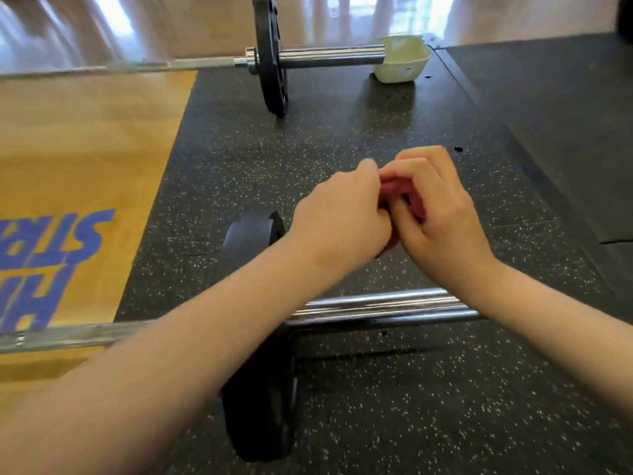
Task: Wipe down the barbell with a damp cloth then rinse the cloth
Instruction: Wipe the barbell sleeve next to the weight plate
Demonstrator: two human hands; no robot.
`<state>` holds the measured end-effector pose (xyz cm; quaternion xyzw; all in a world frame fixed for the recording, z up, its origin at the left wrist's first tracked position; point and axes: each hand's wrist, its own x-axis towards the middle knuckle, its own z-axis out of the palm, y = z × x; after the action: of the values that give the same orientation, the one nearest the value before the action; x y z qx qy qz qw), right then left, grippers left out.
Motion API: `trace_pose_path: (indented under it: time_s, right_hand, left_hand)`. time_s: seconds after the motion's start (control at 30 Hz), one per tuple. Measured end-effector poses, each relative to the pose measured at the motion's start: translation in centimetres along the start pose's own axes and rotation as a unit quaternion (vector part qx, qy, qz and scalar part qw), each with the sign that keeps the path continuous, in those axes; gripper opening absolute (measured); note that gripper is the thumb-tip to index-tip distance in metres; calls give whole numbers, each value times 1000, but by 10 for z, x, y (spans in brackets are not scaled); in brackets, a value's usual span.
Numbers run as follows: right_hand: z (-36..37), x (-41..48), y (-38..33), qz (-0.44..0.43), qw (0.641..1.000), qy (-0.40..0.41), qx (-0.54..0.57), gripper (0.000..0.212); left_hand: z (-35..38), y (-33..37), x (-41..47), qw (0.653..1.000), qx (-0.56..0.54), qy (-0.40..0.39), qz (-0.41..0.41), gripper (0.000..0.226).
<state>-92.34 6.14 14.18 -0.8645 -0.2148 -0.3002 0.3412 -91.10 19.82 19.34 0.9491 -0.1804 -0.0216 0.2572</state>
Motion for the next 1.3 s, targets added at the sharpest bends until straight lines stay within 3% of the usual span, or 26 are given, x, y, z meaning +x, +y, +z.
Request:
trace_pose_path:
  time_s: [0.1,0.17,0.3,0.5,0.63,0.87,1.07,1.2,1.3]
  right_hand:
    - [4,12,-8,-18,1000,7,8,21]
    - [8,20,-14,-26,999,6,18,18]
    - [19,37,-31,-30,998,4,46,19]
    - [34,61,-58,-28,996,-23,83,19]
    - [43,72,-71,-7,993,-41,108,27]
    - [26,92,-93,105,979,-89,154,46]
    - [-38,165,-147,179,955,-163,174,45]
    - [-92,225,-193,220,937,-191,192,39]
    - [-133,268,-229,245,924,-200,216,43]
  left_hand:
    - [-24,-12,7,997,-59,-51,23,7]
    - [-37,-20,9,989,-123,-82,1,13]
    - [-63,-40,6,947,-278,-140,-79,25]
    - [-90,-66,2,887,-414,-155,-137,38]
    - [-96,-78,-1,873,-439,-159,-139,45]
    - [-121,-74,3,848,-473,-173,-164,49]
    - [-216,-32,2,824,-497,-199,-183,25]
    - [-294,5,1,786,-545,-203,-209,27]
    - [-355,35,-1,783,-546,-208,-212,29]
